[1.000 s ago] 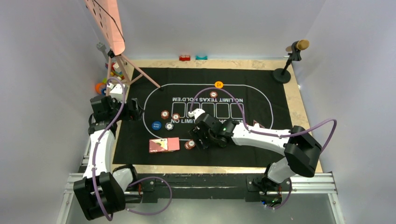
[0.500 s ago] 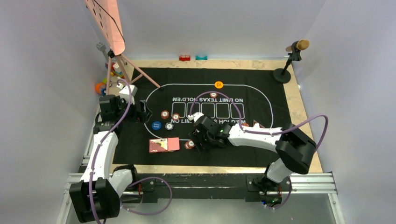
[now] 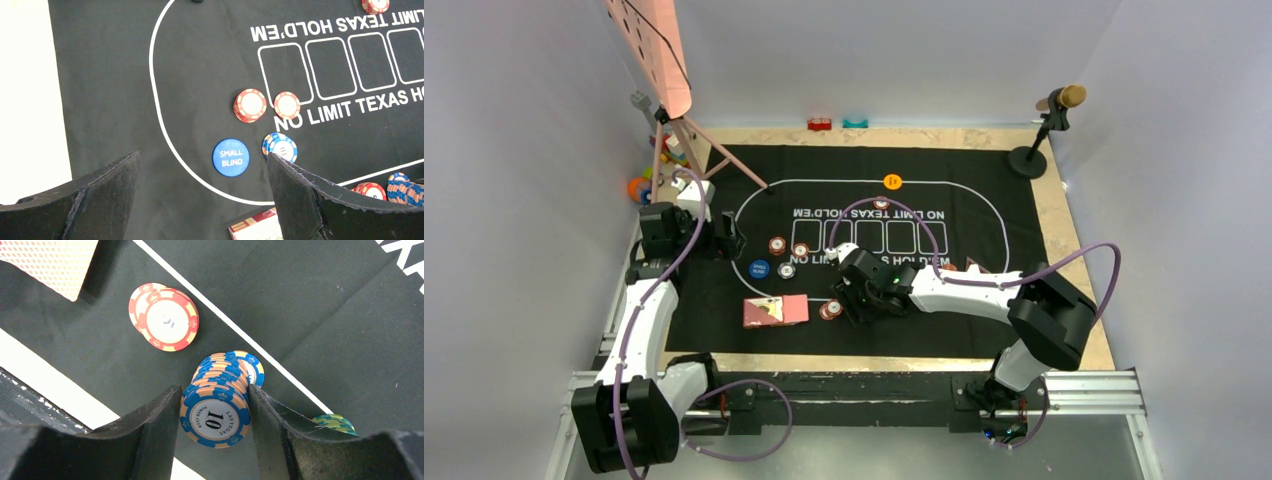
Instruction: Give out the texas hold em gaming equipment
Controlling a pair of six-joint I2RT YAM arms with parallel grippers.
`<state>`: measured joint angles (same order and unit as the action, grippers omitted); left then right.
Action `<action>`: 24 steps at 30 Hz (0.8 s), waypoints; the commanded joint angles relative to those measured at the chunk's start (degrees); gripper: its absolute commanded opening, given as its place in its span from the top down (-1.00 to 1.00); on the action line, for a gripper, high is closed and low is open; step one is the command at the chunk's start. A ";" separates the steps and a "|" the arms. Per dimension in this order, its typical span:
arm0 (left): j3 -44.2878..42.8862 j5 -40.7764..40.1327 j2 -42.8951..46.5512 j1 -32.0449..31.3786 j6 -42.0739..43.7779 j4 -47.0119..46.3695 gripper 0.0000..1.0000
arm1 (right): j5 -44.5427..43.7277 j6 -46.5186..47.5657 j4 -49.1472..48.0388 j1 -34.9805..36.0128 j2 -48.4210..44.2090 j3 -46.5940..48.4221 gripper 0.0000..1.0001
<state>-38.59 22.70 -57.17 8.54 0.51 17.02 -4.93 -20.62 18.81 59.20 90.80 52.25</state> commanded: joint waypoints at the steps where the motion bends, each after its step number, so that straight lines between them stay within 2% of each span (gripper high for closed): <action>1: 0.93 -1.09 1.10 -0.11 -0.82 -3.02 -0.99 | 0.19 -0.31 -0.61 -0.05 -0.73 0.47 -0.08; 7: 1.06 -1.32 1.31 -0.10 -0.76 -2.73 -0.99 | -0.20 0.26 0.20 -0.05 -1.22 1.16 0.04; 14: 0.61 -0.23 1.22 -0.11 -0.77 -2.81 -0.99 | -2.22 1.22 3.21 -0.37 -3.43 3.64 0.47; 20: -3.55 -2.66 -1.57 0.42 -0.98 -0.30 -0.99 | -3.58 2.39 7.19 -2.57 -6.08 8.05 0.52; 24: -4.48 -2.89 -2.04 1.75 1.57 -0.18 -0.99 | -2.71 2.70 8.77 -7.34 -7.24 11.63 0.56</action>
<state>-40.07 20.73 -59.05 8.97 0.16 17.47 -6.52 -18.92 26.30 56.16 87.00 58.43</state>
